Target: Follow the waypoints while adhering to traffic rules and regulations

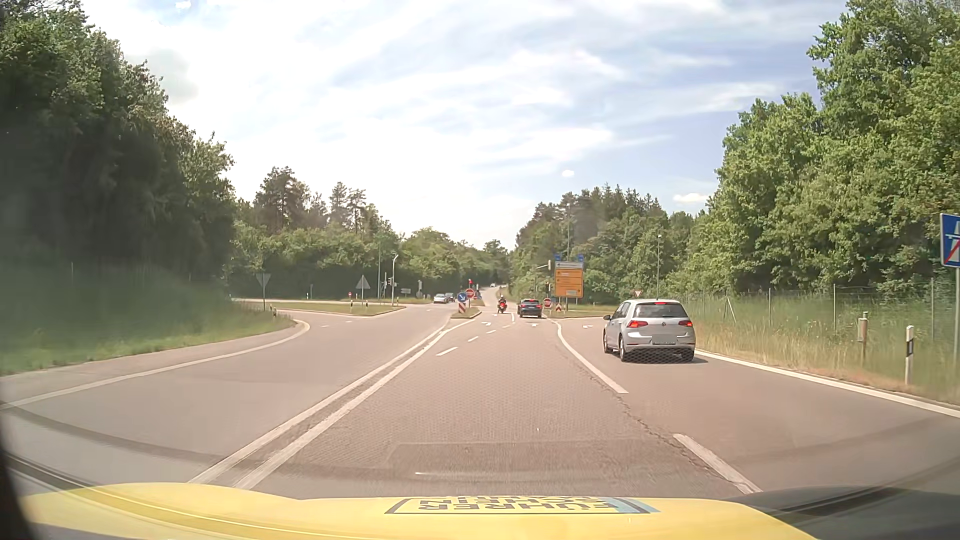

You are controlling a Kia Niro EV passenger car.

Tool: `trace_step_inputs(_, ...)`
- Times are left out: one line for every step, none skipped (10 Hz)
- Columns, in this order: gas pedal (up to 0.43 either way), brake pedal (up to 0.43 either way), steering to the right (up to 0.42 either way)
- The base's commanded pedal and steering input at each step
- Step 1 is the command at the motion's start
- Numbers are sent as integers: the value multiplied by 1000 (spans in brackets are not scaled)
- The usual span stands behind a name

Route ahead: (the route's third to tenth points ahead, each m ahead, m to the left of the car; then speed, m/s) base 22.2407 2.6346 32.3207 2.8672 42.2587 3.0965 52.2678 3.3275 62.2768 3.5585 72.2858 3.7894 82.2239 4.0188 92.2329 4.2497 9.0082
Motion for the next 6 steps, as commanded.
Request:
trace_step_inputs(0, 159, 10)
trace_step_inputs(0, 159, 11)
trace_step_inputs(0, 159, 12)
trace_step_inputs(0, 165, 15)
trace_step_inputs(0, 165, 19)
trace_step_inputs(0, 165, 21)
